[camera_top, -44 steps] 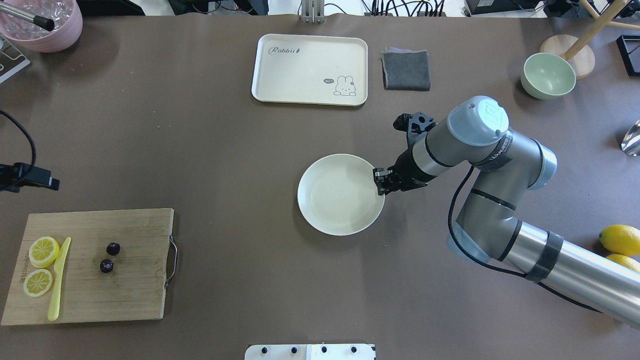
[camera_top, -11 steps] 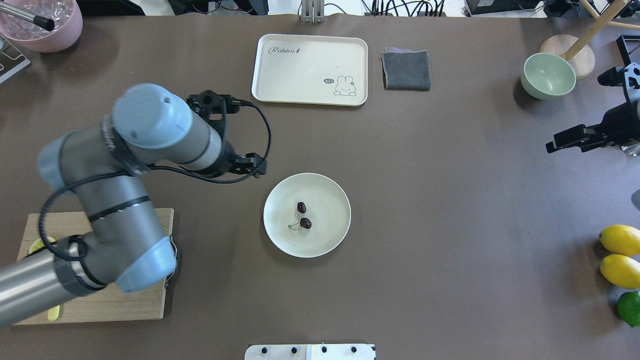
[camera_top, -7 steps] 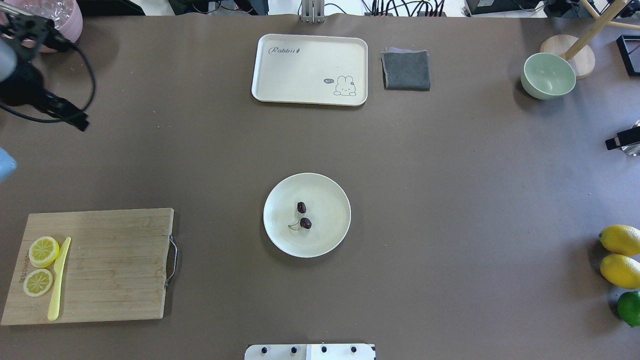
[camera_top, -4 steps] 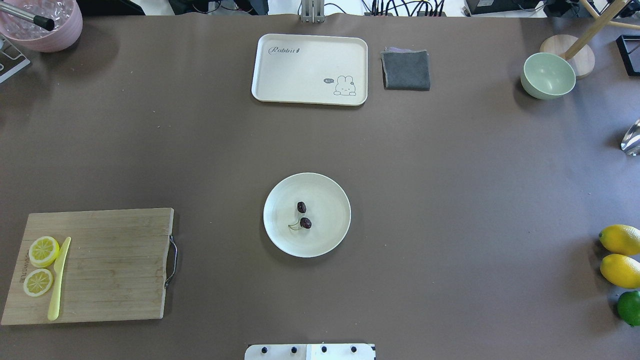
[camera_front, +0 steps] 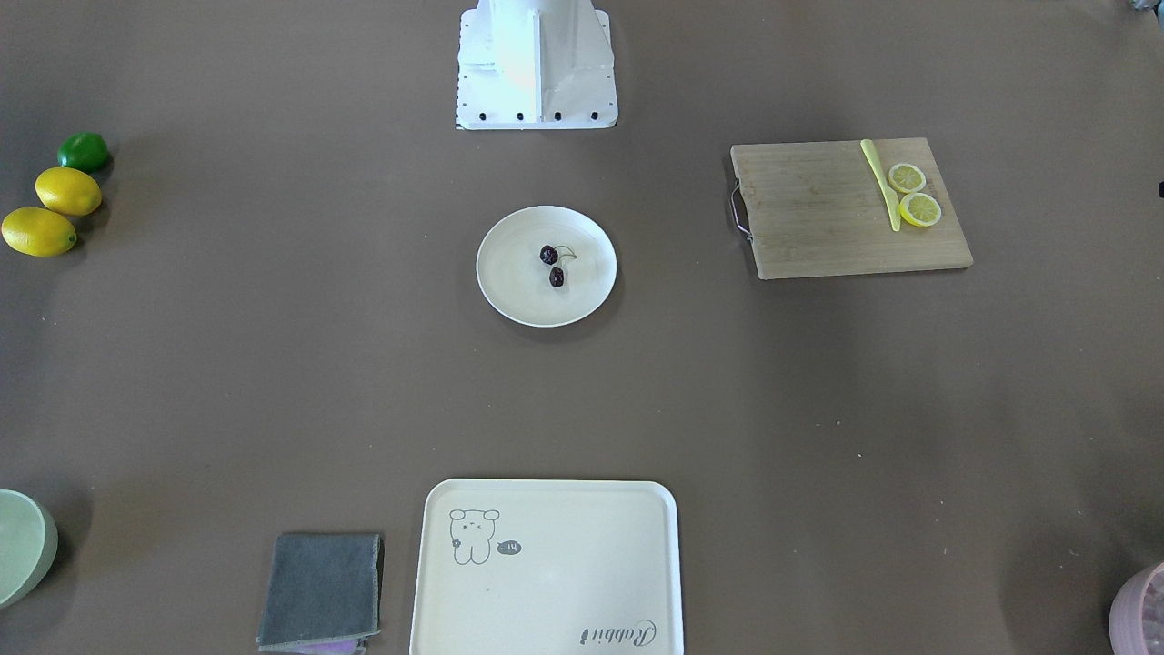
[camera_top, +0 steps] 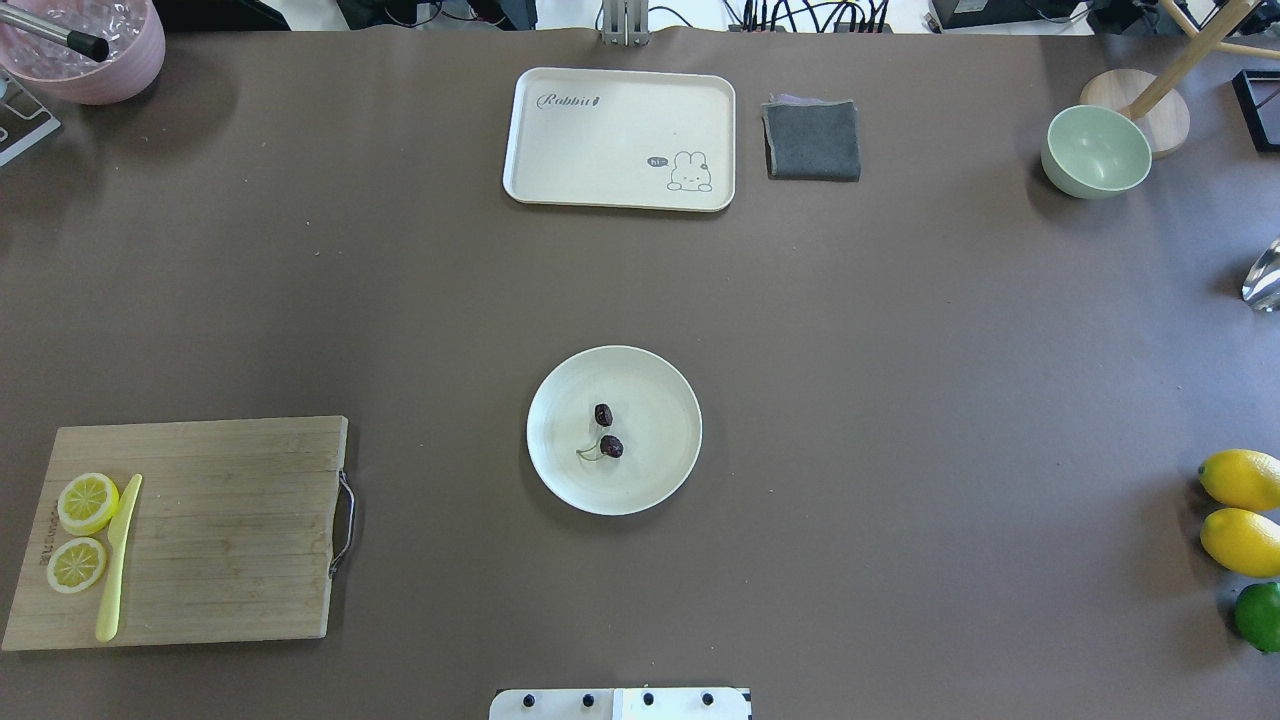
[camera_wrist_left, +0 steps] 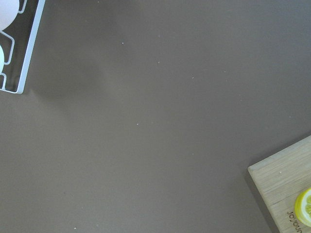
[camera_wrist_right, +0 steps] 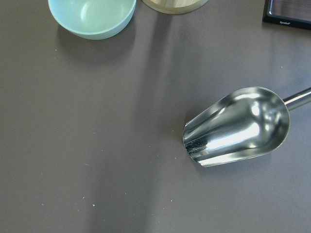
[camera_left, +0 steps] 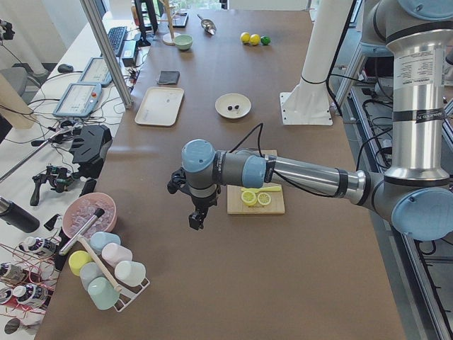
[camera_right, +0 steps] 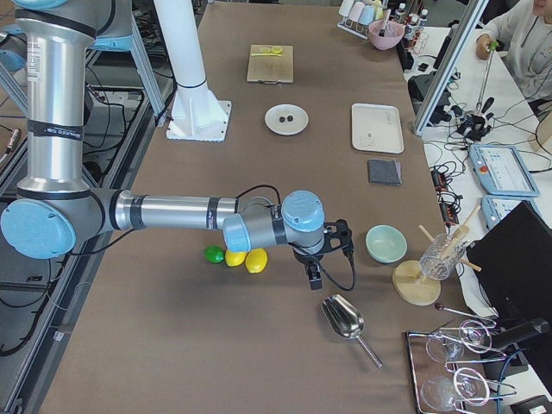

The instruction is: Place red cherry on plate

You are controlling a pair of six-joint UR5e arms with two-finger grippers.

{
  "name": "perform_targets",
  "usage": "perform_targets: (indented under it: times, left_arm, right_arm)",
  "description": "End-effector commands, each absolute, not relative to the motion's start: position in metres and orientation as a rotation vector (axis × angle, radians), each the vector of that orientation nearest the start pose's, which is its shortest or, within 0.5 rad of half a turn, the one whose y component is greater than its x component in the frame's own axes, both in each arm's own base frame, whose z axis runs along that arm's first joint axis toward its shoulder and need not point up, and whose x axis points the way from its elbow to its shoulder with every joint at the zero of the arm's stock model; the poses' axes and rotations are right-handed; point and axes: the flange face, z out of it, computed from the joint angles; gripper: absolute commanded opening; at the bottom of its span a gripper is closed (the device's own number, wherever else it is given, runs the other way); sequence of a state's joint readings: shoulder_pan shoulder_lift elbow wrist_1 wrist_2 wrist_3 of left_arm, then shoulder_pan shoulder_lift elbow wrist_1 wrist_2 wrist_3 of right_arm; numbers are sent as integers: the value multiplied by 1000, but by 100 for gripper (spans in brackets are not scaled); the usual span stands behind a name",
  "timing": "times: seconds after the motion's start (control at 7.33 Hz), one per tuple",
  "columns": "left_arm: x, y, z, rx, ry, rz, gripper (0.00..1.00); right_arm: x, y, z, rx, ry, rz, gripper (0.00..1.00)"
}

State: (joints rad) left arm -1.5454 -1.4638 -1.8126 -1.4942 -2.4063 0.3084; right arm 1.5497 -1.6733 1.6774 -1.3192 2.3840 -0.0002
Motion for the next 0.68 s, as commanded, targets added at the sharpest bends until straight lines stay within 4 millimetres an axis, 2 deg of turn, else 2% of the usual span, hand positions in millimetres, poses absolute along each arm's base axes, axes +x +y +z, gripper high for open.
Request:
perform_targets:
  times: [0.0,0.14,0.27,0.55]
  left_arm:
    - [-74,-424,618,155,894,244,98]
    - [-73,-421,630,130,900,232,98]
    - [-73,-421,635,119,899,228,97]
    - [-74,-420,638,116,899,223,97]
  right_arm:
    - [52,-461,625,235,-812,-130,100]
    - [52,-459,627,240,-810,-145,100]
    - [52,-454,634,241,-806,-177,100]
    - [53,-453,633,242,-806,-176,100]
